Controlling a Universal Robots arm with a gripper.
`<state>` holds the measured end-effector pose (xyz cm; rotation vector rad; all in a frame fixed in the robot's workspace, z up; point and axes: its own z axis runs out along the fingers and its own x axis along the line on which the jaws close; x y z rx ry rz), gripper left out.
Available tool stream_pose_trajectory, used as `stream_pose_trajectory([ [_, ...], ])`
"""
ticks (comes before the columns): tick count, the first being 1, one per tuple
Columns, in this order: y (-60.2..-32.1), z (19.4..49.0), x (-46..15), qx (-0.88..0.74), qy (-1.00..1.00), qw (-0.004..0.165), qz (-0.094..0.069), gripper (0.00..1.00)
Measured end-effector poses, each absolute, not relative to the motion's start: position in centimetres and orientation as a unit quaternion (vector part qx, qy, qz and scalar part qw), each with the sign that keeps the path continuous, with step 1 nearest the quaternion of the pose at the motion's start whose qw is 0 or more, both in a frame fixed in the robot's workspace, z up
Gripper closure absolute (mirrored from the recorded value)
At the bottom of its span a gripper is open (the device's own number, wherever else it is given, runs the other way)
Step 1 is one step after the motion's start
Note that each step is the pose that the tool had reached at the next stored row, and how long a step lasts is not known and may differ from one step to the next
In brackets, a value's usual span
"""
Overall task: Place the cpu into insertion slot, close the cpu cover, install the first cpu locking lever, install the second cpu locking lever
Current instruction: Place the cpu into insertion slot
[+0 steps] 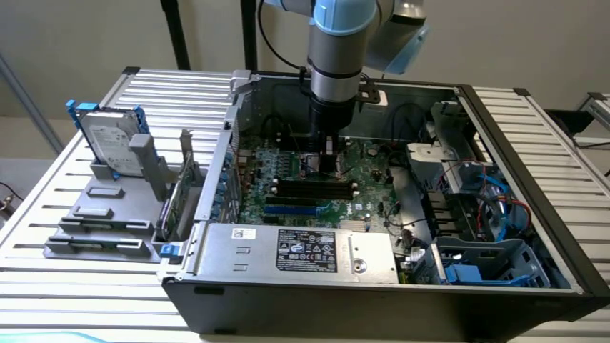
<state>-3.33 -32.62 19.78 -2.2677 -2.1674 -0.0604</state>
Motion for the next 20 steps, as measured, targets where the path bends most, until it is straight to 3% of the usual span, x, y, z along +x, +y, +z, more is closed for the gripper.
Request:
stream_pose_trajectory([
  [20, -32.7, 21.5, -3.7, -0.723, -0.691, 0.007, -0.021, 0.40],
])
